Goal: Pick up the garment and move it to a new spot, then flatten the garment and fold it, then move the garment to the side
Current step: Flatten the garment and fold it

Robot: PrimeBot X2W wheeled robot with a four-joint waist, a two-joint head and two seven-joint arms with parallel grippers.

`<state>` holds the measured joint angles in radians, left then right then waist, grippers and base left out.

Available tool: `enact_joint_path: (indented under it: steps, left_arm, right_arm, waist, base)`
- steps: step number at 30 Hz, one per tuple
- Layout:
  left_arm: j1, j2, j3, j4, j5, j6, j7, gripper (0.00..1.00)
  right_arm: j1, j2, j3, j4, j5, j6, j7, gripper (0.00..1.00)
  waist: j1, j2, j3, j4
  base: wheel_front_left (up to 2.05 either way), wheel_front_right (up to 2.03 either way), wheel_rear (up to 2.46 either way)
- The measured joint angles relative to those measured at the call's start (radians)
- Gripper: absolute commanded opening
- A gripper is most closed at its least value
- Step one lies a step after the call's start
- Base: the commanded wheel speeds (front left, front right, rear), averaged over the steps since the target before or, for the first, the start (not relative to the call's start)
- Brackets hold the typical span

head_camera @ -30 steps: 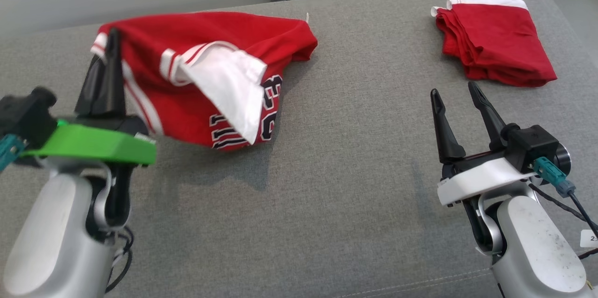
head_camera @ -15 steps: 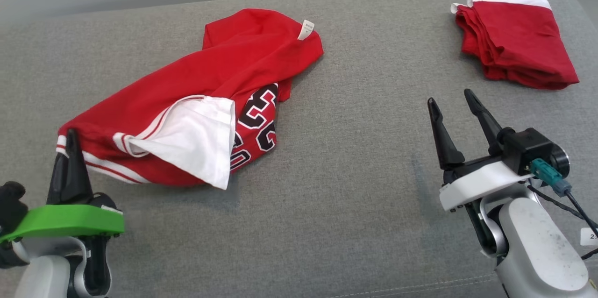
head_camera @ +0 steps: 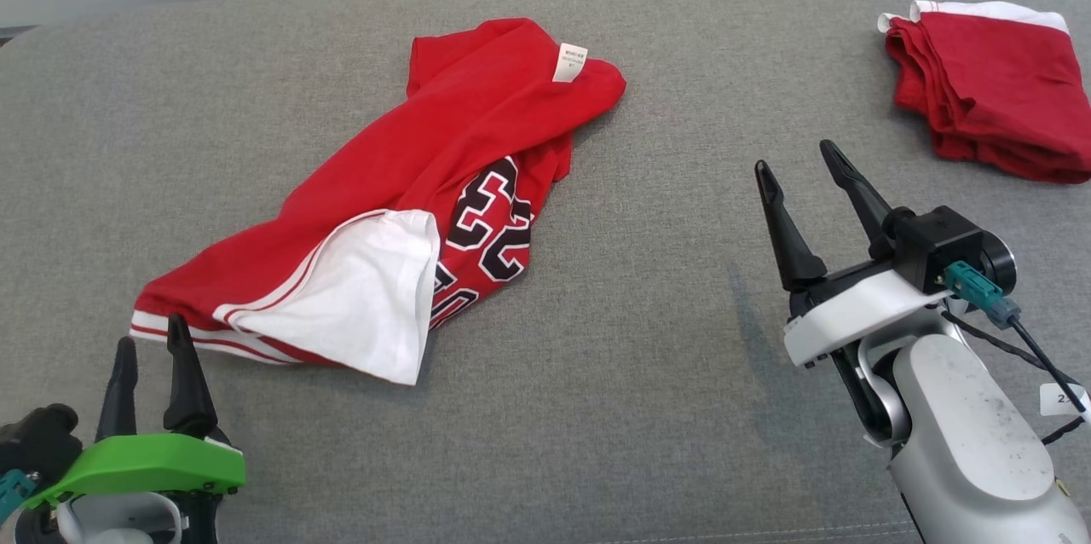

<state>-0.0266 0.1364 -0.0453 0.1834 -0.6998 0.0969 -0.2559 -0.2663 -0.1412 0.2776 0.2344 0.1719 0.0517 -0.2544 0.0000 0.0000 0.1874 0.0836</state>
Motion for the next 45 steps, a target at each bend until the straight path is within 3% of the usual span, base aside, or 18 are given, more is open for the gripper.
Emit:
enact_joint_path:
  steps: [10,13,17,25,45]
  left_arm:
    - [0.010,-0.003,0.069,0.003,0.013,0.002,0.000,1.00]
    - [0.012,-0.016,0.019,0.002,0.019,-0.008,0.000,1.00]
    - [0.028,-0.056,-0.094,0.002,0.020,-0.059,0.011,1.00]
    - [0.051,-0.063,-0.216,-0.004,0.025,-0.116,0.075,1.00]
    - [0.085,-0.086,-0.235,0.077,-0.115,-0.132,0.151,1.00]
  right_arm:
    - [-0.011,0.007,-0.010,0.026,0.005,0.000,0.000,1.00]
    - [-0.013,0.012,-0.010,0.034,0.005,0.000,0.000,1.00]
    - [-0.013,0.014,-0.011,0.043,0.012,0.000,0.000,1.00]
    - [-0.014,0.017,-0.012,0.058,0.013,0.000,0.000,1.00]
    - [-0.033,0.024,-0.006,0.090,0.013,0.001,0.000,1.00]
  waist:
    - [0.0000,0.0000,0.009,0.002]
    - [0.0000,0.0000,0.010,0.002]
    - [0.0000,0.0000,0.010,0.002]
    - [0.0000,0.0000,0.009,-0.004]
    - [0.0000,0.0000,0.005,-0.070]
  base:
    - [0.00,0.00,0.00]
    - [0.00,0.00,0.00]
    - [0.00,0.00,0.00]
    - [0.00,0.00,0.00]
    - [0.00,0.00,0.00]
